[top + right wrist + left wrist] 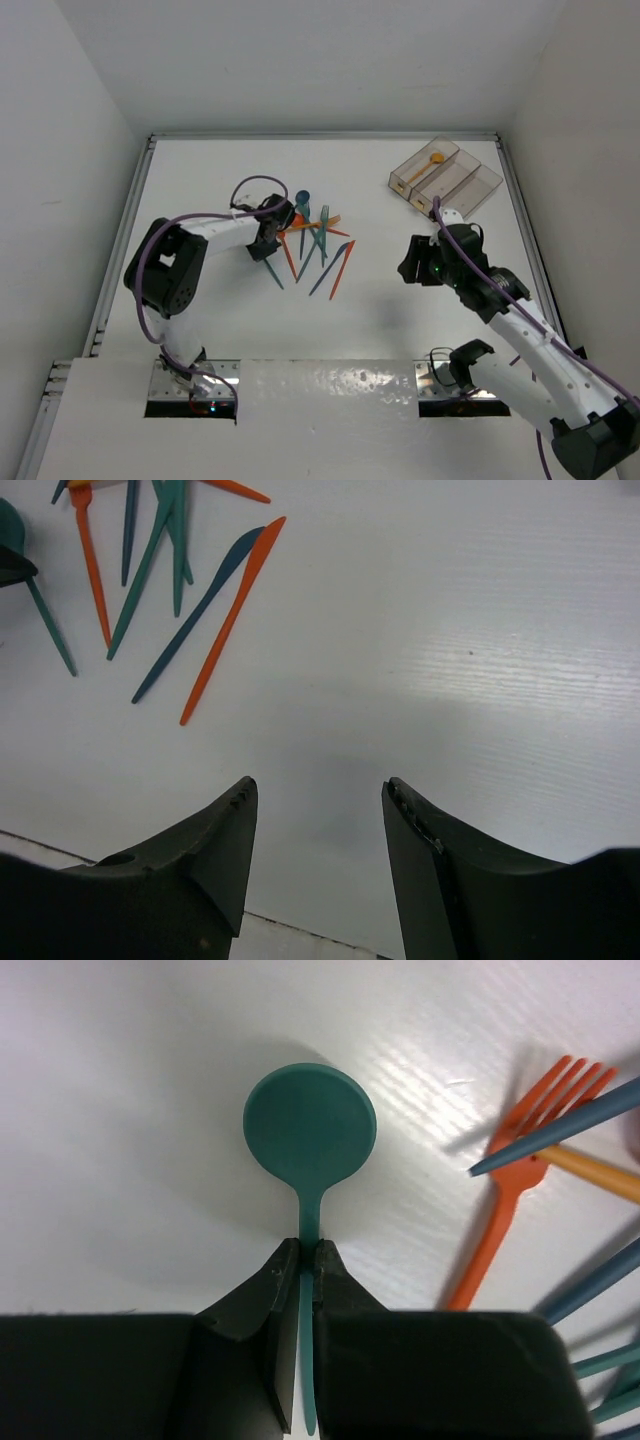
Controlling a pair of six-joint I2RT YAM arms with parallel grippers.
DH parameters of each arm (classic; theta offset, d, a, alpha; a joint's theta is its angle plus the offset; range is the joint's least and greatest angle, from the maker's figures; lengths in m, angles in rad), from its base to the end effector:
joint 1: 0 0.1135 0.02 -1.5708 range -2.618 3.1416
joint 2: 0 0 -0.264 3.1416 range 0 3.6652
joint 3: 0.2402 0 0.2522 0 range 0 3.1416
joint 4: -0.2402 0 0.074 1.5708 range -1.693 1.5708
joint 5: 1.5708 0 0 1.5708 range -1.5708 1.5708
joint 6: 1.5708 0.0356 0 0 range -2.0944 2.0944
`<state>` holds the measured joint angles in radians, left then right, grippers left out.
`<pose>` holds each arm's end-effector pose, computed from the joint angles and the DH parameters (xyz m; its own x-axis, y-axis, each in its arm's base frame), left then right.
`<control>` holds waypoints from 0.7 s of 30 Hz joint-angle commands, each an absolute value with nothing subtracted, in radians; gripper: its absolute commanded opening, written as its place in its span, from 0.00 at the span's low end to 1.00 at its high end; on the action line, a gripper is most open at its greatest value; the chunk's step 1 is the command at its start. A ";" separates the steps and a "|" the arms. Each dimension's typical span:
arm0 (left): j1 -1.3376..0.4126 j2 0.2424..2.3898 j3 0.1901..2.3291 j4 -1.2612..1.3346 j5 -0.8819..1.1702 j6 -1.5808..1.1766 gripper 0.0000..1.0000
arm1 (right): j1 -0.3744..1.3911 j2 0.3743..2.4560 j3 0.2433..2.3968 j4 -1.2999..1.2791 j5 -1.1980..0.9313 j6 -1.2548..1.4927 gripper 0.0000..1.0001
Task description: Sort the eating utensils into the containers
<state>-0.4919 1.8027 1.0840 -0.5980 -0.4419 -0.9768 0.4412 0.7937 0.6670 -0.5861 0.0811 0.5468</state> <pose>0.2992 -0.1430 0.1515 -0.7528 -0.4465 -0.4837 -0.5211 0.8532 0.0233 0.1534 0.0693 0.2587 -0.6976 0.2437 -0.6738 -0.0087 0.9374 0.3481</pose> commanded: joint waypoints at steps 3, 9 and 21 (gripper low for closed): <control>-0.499 1.622 1.072 -0.597 -0.468 -0.924 0.00 | 0.445 0.793 0.701 -0.552 -0.072 0.543 0.55; -0.499 1.358 1.003 -0.370 -0.252 -0.798 0.00 | 0.445 0.889 0.788 -0.477 -0.245 0.518 0.65; -0.535 1.400 1.152 -0.281 -0.005 -0.764 0.00 | 0.612 1.267 1.046 -0.250 -0.272 0.569 0.67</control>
<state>-0.5114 1.3773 1.0538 -0.3191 -0.0650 -0.7891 0.5846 1.2179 0.9627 -0.3580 -0.2676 0.5503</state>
